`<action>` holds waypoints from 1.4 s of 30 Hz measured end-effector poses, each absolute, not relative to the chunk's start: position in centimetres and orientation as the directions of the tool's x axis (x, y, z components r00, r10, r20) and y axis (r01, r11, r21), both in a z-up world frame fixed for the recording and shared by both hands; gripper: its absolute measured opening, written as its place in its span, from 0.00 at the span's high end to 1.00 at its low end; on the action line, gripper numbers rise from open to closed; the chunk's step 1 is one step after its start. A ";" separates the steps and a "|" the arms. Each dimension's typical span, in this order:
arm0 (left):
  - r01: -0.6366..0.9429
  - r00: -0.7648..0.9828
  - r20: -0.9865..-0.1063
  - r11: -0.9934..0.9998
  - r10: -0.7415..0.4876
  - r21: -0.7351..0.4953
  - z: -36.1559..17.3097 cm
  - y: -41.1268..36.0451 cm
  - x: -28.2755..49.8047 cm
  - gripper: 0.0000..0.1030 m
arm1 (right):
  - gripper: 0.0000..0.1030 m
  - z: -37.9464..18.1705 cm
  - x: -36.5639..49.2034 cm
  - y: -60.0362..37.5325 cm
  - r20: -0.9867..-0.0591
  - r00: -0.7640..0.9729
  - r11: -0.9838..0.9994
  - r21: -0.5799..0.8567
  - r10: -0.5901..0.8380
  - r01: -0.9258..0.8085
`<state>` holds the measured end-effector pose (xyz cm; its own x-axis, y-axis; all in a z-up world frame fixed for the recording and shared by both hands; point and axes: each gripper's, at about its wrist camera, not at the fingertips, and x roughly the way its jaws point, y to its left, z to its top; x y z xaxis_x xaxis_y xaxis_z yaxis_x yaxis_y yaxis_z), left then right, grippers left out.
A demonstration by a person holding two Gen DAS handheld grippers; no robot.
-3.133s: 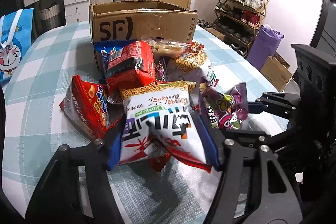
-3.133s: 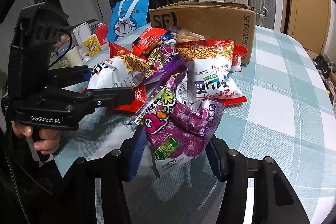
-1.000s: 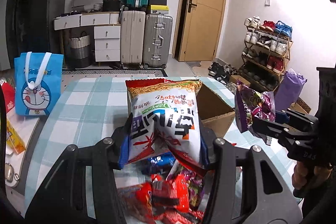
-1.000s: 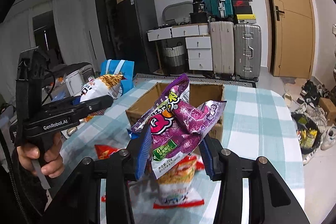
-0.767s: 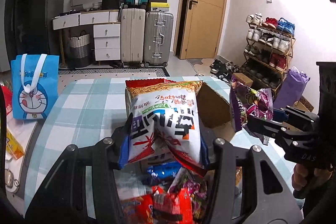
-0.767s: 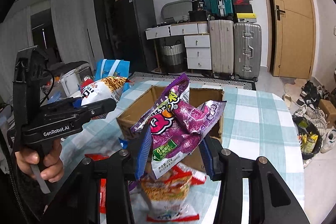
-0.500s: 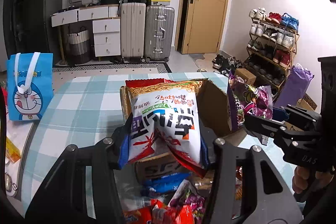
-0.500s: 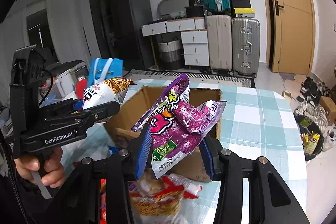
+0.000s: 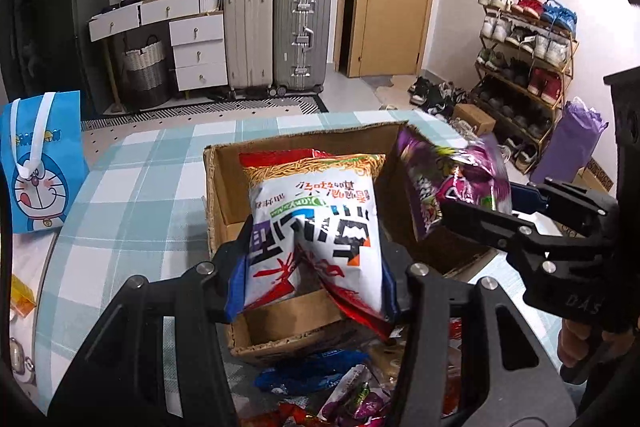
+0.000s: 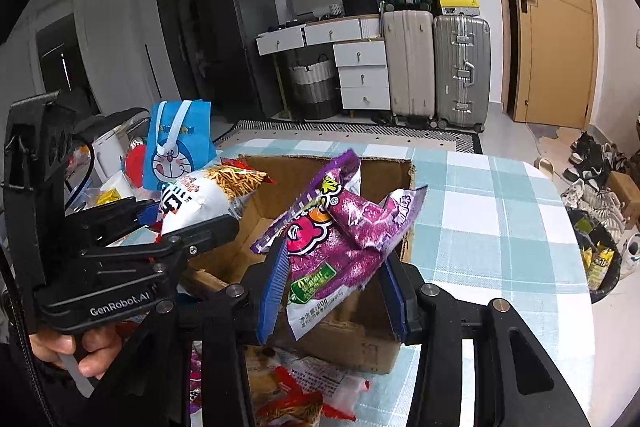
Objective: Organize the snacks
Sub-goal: 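Carry both bags over the cardboard box and open both tools to drop them, then grasp the white noodle bag with the right tool while the left tool grasps a red chip bag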
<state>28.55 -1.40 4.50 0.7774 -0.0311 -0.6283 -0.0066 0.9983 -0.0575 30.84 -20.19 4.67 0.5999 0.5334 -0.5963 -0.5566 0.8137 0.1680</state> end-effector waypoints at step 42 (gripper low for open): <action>-0.061 0.787 -0.616 0.997 0.025 -0.038 2.8 3.2 13.2 0.01 | 0.00 3.4 20.3 -24.2 -0.587 0.620 0.818 0.134 0.520 -0.559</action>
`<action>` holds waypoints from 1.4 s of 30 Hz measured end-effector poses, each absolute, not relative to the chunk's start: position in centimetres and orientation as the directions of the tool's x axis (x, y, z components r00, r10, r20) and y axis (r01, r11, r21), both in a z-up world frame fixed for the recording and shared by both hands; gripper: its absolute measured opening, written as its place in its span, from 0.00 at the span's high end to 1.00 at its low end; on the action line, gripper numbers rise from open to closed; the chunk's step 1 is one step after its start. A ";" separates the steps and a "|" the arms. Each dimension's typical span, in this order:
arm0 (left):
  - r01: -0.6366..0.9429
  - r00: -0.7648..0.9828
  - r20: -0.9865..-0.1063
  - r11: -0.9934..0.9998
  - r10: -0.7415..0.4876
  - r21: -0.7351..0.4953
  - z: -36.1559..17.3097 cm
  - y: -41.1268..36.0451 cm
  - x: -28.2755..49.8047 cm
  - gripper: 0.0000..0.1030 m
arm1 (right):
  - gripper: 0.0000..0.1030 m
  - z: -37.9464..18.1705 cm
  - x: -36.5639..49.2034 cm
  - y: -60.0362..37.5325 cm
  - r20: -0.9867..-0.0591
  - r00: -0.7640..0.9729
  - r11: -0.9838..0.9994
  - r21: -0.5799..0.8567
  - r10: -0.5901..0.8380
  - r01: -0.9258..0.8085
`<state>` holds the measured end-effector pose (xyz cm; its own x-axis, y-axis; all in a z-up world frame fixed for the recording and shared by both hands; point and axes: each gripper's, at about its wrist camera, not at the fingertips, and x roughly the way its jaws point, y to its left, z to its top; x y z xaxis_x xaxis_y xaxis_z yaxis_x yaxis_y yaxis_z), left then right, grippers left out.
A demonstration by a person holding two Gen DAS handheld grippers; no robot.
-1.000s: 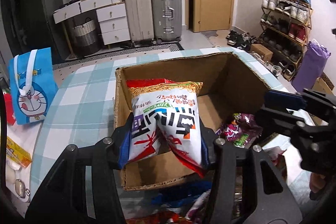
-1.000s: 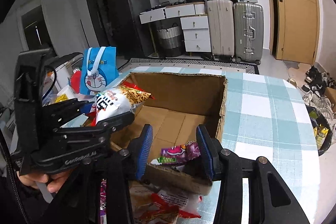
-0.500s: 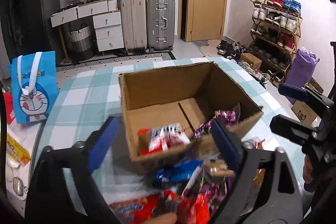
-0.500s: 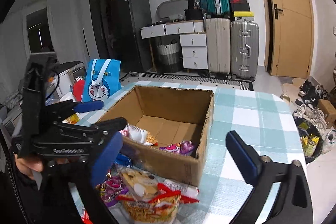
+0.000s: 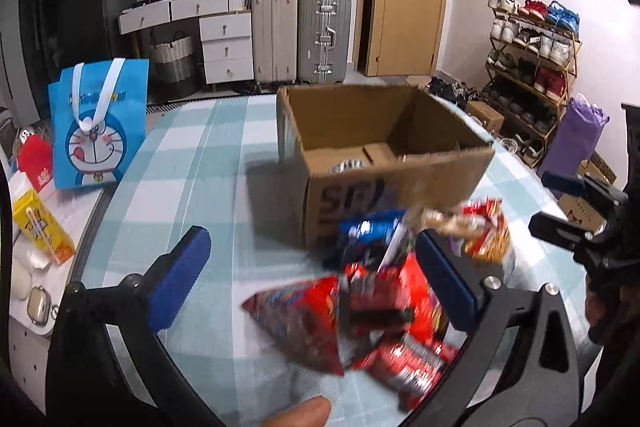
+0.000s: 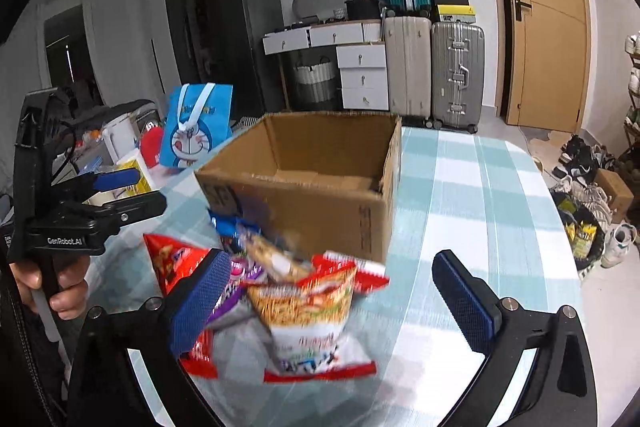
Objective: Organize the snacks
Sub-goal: 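Grasp the white noodle bag with the right tool while the left tool grasps a red chip bag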
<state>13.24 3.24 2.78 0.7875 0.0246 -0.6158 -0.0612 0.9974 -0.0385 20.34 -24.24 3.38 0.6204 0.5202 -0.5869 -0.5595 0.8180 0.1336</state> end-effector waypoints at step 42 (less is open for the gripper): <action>-0.077 0.623 -0.783 0.995 -0.001 -0.063 -4.4 6.5 14.7 0.01 | 0.24 -3.2 20.3 -21.3 -0.727 0.463 0.774 0.148 0.507 -0.615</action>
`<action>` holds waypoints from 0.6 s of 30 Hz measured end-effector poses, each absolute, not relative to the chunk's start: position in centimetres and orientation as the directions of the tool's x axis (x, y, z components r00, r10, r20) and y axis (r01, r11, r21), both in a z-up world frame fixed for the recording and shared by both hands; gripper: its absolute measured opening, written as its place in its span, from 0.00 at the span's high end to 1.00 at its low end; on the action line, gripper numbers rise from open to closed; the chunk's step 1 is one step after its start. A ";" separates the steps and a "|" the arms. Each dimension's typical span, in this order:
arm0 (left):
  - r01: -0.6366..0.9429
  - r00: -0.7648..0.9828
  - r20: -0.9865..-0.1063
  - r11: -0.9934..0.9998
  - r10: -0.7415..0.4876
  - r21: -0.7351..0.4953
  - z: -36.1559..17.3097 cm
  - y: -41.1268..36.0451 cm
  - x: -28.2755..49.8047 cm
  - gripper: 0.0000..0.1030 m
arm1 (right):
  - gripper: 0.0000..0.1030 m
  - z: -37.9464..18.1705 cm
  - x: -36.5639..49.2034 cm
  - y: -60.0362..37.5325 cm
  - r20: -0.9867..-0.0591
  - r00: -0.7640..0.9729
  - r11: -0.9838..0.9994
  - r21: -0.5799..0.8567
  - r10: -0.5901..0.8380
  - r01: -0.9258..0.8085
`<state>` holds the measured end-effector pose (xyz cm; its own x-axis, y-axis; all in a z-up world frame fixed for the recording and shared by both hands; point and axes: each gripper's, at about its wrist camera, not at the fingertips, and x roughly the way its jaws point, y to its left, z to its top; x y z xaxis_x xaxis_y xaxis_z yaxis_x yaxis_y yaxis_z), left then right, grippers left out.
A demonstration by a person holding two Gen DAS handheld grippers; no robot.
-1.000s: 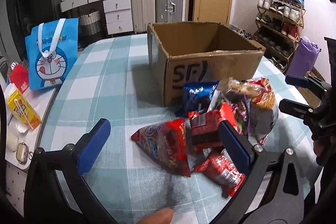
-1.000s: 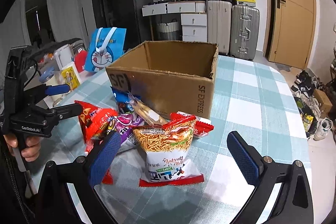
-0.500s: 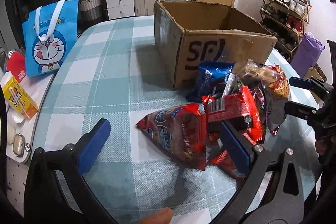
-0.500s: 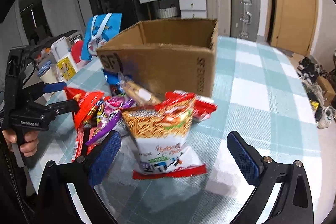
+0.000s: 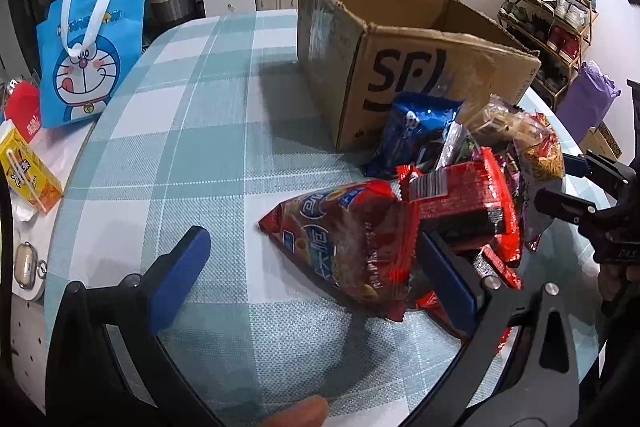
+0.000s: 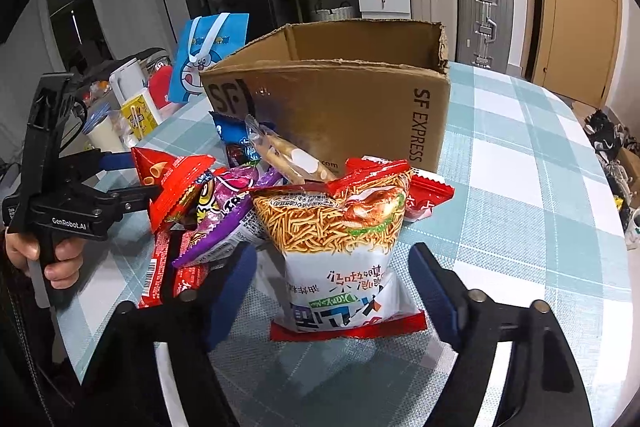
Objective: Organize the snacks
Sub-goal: 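Grasp the white noodle bag with the right tool while the left tool grasps a red chip bag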
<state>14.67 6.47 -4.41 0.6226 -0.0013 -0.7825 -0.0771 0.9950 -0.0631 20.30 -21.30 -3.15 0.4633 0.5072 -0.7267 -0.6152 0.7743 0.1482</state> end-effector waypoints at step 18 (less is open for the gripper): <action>-0.070 0.607 -0.788 0.981 -0.103 -0.183 -6.1 6.9 15.4 0.41 | 0.48 -3.2 20.3 -21.6 -0.725 0.465 0.769 0.138 0.508 -0.624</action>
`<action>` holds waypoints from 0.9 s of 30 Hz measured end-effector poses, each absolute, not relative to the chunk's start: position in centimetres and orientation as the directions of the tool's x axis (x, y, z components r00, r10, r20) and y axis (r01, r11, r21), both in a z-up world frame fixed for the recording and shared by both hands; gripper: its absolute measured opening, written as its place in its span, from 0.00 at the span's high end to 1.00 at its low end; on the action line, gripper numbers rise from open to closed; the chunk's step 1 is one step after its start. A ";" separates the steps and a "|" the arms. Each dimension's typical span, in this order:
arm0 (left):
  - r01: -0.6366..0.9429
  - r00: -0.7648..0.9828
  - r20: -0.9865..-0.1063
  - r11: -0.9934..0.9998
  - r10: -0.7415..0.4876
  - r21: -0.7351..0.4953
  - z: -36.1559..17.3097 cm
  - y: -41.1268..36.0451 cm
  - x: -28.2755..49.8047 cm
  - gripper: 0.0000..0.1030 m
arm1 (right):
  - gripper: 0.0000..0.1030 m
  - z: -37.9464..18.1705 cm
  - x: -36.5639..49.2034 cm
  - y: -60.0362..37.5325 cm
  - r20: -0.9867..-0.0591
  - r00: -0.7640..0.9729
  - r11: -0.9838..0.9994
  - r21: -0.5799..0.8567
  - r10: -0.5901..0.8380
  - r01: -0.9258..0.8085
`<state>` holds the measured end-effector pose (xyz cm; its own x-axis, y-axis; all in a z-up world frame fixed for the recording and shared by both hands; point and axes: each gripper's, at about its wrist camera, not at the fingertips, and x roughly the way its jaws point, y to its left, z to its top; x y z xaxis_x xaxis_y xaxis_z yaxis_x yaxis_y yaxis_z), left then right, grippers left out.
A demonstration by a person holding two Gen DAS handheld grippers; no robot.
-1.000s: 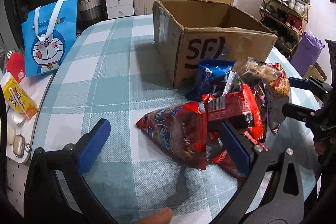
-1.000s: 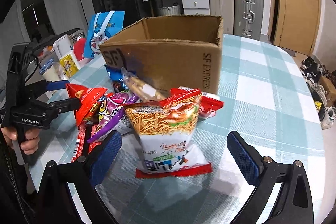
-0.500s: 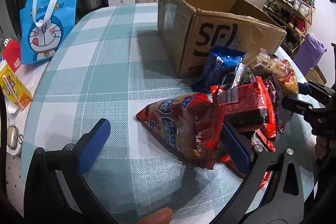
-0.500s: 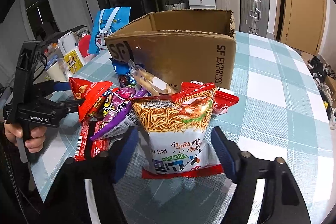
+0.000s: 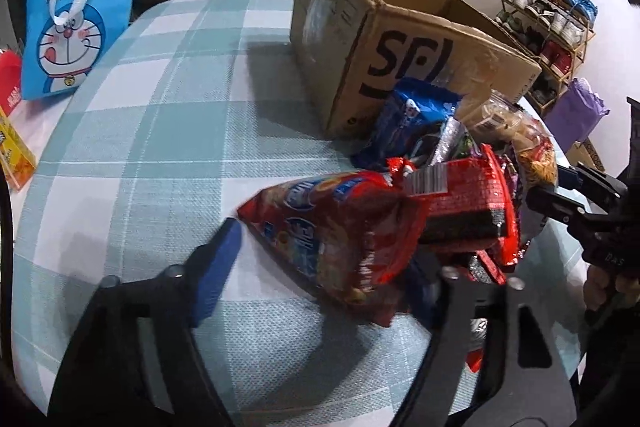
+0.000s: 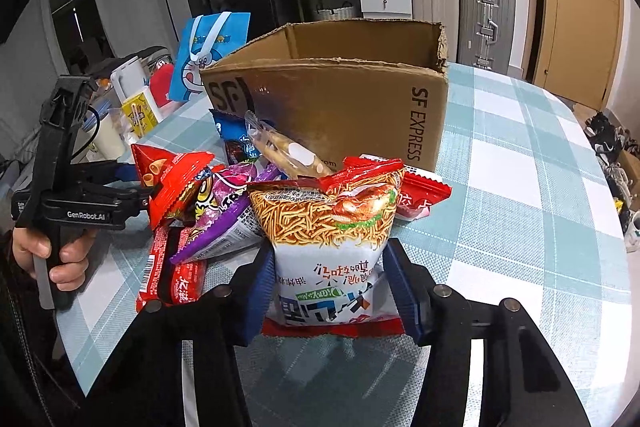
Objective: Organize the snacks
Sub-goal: 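Grasp the white noodle bag with the right tool while the left tool grasps a red chip bag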
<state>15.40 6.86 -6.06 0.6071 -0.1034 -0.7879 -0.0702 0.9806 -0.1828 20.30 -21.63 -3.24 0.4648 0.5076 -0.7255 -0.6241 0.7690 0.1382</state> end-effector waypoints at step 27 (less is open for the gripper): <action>-0.041 0.722 -0.683 0.979 -0.109 -0.199 -1.9 7.1 12.9 0.68 | 0.55 -1.0 20.2 -23.6 -0.682 0.516 0.781 0.132 0.519 -0.610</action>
<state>12.90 7.14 -1.89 0.7219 -0.1086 -0.6835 -0.0408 0.9792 -0.1987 20.24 -23.58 -0.97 0.5155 0.5186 -0.6822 -0.6104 0.7809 0.1324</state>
